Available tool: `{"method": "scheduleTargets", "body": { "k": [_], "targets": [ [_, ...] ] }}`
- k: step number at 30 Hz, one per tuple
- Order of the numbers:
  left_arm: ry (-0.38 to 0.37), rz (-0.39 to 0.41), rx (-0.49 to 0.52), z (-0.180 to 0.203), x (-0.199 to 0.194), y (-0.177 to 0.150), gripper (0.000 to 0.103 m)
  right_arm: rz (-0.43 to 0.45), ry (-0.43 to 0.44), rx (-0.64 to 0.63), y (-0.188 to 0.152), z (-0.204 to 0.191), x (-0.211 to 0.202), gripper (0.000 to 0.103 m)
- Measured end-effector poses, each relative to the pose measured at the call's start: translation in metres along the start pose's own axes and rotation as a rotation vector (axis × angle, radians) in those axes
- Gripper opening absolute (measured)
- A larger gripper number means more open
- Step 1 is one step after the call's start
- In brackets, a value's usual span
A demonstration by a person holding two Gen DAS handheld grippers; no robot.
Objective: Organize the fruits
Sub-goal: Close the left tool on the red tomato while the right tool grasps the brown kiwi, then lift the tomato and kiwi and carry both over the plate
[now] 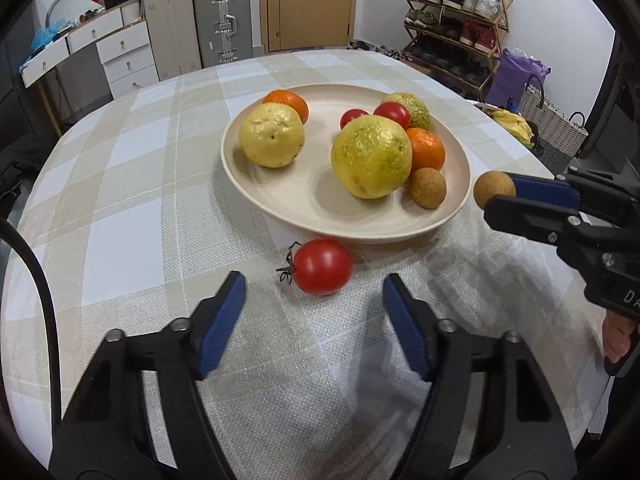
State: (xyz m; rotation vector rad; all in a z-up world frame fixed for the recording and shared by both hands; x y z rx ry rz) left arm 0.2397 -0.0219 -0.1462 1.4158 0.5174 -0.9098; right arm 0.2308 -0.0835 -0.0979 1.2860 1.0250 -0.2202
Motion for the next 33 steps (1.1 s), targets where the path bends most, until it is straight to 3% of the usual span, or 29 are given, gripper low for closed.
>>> {"method": "scheduleTargets", "body": {
  "k": [3,6,9,11,33],
  "targets": [
    [-0.012,0.01,-0.011,-0.002,0.0,0.002,0.052,-0.002,0.001,-0.003,-0.002,-0.001,-0.001,0.026],
    [-0.026,0.009,-0.022,-0.003,0.002,0.005,0.051,-0.005,0.0,-0.006,-0.002,-0.001,0.001,0.026],
    [-0.024,0.013,-0.024,-0.003,0.003,0.007,0.035,-0.006,0.0,-0.006,-0.002,0.0,0.001,0.026],
    [-0.039,0.015,-0.023,-0.003,0.003,0.008,0.032,-0.005,-0.001,-0.006,-0.002,0.0,0.002,0.026],
    [-0.057,0.138,0.009,0.007,-0.041,0.009,0.031,0.027,0.001,0.014,0.002,0.008,0.0,0.026]
  ]
}}
Point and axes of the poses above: each gripper's, at about its wrist camera, not at the fingertips, and x roughly the way its jaws point, z to its right, y to its top, the point moved 9 cm from there along x, roughly the way its jaws point, and after that the axes turned 5 degrees about -y, right-handed, at the moved point
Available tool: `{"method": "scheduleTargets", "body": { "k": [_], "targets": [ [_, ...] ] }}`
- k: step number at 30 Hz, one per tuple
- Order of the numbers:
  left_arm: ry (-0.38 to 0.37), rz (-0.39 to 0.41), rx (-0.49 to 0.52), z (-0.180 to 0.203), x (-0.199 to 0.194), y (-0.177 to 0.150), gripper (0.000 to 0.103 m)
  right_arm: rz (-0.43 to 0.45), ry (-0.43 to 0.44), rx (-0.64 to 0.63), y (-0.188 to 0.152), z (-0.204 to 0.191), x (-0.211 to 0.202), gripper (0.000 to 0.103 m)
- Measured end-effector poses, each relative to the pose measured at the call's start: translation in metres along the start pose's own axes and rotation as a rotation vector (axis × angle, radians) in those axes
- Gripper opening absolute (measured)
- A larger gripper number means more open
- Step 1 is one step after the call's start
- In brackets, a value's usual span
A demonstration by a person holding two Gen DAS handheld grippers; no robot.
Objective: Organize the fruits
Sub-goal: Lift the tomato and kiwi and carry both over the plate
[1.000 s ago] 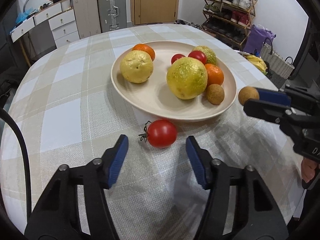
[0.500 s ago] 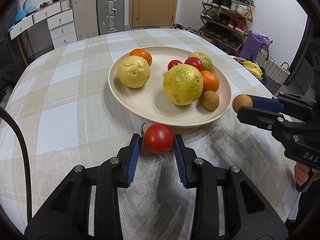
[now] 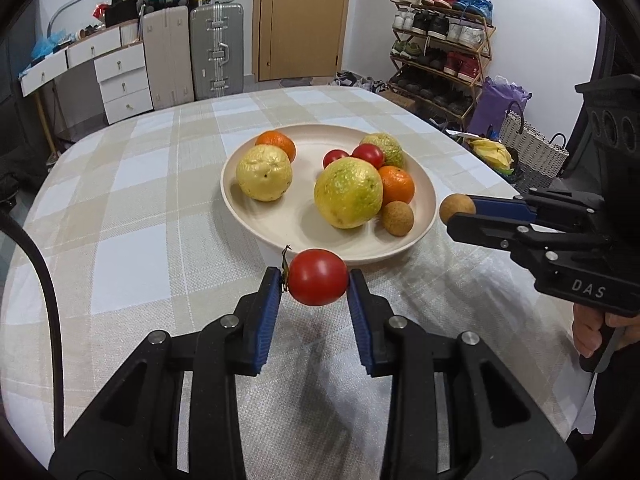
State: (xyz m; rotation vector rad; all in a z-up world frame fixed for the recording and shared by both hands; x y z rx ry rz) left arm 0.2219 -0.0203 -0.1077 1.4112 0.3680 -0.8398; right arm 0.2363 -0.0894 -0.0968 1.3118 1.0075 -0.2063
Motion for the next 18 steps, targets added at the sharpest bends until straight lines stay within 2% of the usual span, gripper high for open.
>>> {"method": "scheduleTargets", "body": {
  "k": [9,18],
  "targets": [
    [0.014,0.052,-0.012,-0.002,-0.018,0.01,0.031,0.027,-0.02,0.025,0.006,0.013,-0.006,0.026],
    [0.025,0.077,-0.013,-0.004,-0.02,0.016,0.031,0.044,-0.037,0.07,0.01,0.031,-0.007,0.026]
  ]
}}
Point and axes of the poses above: each gripper's, at about its wrist camera, not at the fingertips, and x roughly the way its jaws point, z to its right, y to its top, the point moved 9 cm from there along x, roughly the way its jaws point, and after that the axes turned 5 degrees about -y, right-handed, at the moved point
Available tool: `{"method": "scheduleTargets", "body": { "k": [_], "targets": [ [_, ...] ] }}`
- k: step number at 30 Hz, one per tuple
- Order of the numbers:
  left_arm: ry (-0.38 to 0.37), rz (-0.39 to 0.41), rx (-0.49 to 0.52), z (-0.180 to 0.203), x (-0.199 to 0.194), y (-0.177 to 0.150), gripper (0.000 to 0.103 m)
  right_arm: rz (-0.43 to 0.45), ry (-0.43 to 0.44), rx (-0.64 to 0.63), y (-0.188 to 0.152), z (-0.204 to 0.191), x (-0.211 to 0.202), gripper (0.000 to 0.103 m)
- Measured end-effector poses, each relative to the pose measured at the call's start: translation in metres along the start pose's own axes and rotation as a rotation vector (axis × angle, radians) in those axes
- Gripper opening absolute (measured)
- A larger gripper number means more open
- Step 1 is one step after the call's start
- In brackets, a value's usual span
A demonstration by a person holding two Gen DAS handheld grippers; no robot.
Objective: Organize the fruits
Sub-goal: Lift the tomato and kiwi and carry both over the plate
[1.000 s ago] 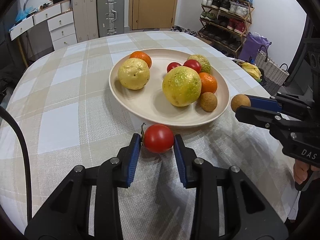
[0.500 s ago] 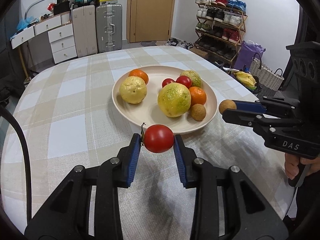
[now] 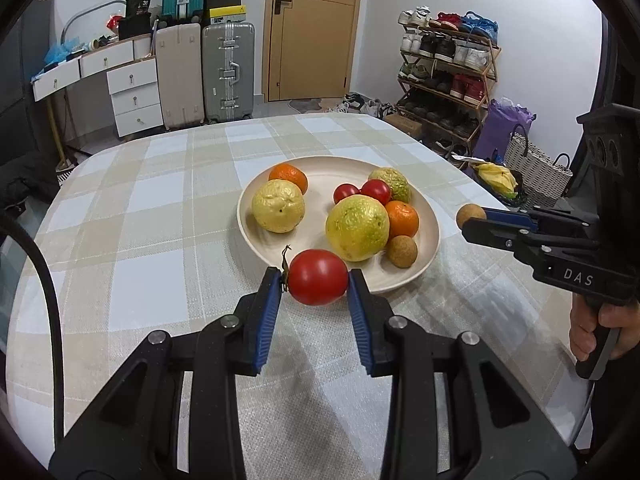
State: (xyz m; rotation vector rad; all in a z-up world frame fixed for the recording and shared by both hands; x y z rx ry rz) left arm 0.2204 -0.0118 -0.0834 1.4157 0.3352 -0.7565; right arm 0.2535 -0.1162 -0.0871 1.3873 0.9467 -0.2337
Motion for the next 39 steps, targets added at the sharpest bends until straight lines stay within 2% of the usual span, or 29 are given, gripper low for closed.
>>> {"method": "scheduleTargets", "body": {
  "k": [19,27,39],
  "targets": [
    [0.01,0.01,0.002,0.002,0.016,0.013,0.031,-0.015,0.043,-0.075,0.003,-0.043,0.017,0.026],
    [0.031,0.003,-0.004,-0.003,0.028,0.017,0.031,-0.019,0.071,-0.051,0.006,-0.048,0.026,0.026],
    [0.045,-0.027,-0.017,-0.011,0.053,0.017,0.031,-0.042,0.07,-0.06,0.004,-0.055,0.038,0.026]
  ]
}}
Point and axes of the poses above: each gripper's, at about its wrist camera, not at the fingertips, and x roughly the way its jaws point, z to its right, y to its top, the point moved 9 cm from there along x, roughly the way its jaws point, and after that the axes turned 5 degrees about -y, right-handed, at the moved point
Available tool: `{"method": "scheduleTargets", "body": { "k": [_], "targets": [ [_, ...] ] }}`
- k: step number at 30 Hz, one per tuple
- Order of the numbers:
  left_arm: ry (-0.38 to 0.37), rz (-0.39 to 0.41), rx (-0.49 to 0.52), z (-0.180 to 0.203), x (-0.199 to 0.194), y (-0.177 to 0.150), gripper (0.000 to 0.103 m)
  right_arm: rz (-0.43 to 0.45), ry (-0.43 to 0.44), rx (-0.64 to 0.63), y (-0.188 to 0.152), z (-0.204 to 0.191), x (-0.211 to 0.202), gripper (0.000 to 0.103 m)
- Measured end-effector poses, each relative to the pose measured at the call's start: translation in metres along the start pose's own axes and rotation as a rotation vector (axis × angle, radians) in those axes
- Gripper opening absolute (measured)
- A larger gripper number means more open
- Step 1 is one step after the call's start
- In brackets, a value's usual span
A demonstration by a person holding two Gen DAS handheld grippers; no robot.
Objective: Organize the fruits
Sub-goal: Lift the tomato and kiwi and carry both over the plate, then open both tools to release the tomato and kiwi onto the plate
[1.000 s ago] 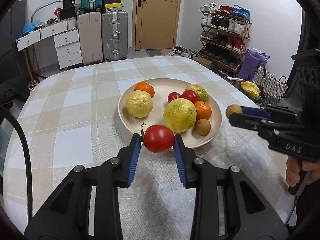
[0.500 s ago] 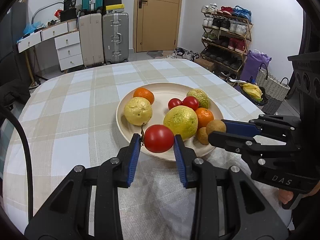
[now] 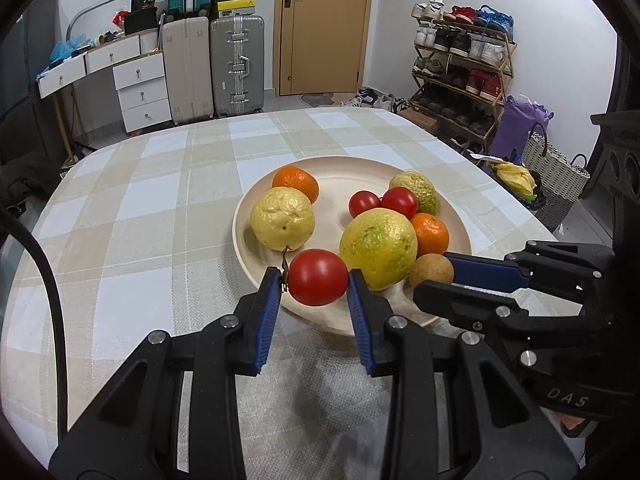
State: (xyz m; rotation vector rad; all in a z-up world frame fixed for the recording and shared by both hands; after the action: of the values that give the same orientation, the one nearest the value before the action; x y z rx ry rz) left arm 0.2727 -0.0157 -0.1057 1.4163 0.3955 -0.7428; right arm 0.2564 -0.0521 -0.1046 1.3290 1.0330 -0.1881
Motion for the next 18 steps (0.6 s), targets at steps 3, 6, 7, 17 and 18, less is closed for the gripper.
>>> {"method": "scheduleTargets", "body": {
  "k": [3,6,7,17,18],
  "targets": [
    [0.002,-0.008,0.002,0.001,0.005,0.0,0.031,-0.003,0.0,-0.006,0.0,-0.002,0.001,0.026],
    [0.006,-0.016,0.007,0.002,0.008,-0.001,0.031,-0.011,-0.003,-0.011,-0.001,-0.003,0.005,0.026],
    [0.008,-0.016,0.008,0.001,0.009,0.0,0.031,-0.014,-0.004,-0.01,-0.002,-0.003,0.007,0.026],
    [0.025,-0.044,0.031,0.004,0.017,-0.002,0.031,-0.032,0.002,-0.002,-0.005,-0.002,0.014,0.026],
    [0.026,-0.044,0.033,0.005,0.017,-0.002,0.031,-0.032,0.0,-0.002,-0.005,-0.002,0.014,0.026]
  ]
}}
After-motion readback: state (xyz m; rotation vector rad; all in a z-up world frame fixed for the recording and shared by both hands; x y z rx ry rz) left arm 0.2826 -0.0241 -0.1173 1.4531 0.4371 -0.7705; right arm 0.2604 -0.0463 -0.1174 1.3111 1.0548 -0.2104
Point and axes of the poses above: each gripper's, at about its wrist camera, not at the fingertips, and x roughly the way its jaws point, z to its right, y to its top, the point moved 9 cm from there along x, roughly the way its jaws point, and after that the axes turned 5 degrees about -y, right-handed, at the moved point
